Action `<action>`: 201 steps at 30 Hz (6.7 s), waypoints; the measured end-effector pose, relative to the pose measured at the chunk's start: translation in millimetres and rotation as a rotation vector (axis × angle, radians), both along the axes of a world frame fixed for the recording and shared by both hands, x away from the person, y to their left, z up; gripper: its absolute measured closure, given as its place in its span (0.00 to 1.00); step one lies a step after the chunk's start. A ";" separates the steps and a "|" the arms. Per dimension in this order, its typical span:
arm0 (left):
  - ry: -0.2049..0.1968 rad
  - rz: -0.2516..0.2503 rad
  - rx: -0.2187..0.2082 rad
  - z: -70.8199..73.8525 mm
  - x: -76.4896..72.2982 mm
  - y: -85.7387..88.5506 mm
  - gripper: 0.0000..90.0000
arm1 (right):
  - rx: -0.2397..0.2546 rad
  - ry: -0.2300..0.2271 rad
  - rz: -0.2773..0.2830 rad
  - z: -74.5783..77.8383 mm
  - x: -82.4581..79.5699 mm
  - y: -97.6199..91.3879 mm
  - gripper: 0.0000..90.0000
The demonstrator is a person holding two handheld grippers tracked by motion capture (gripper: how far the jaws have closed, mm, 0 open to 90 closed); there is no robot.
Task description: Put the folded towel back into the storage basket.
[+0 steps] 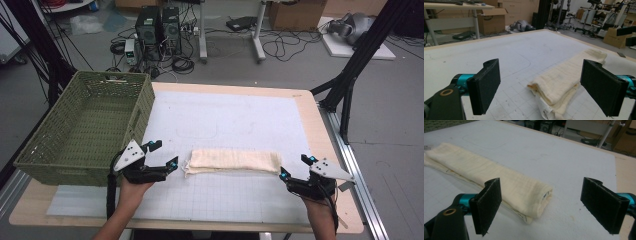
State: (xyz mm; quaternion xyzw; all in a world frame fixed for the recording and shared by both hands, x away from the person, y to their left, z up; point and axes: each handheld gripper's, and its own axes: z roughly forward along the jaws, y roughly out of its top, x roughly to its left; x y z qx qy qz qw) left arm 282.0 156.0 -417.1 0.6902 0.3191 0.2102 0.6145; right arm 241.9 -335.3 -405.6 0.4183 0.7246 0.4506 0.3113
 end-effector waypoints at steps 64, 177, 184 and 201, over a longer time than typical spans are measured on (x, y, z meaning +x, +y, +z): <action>0.106 -0.059 0.024 37.7 26.2 -20.6 0.18 | 0.000 0.033 -0.013 -3.2 2.6 -1.2 0.18; 0.259 -0.137 0.164 -15.1 31.4 -54.8 0.91 | 0.019 0.129 -0.053 -24.9 44.5 8.8 0.18; 0.265 -0.124 0.166 -16.4 30.3 -48.1 0.91 | -0.007 0.223 -0.044 -41.8 58.3 18.6 0.26; 0.266 -0.127 0.187 -18.3 29.0 -45.2 0.91 | 0.043 0.350 0.013 -46.2 58.8 26.3 0.65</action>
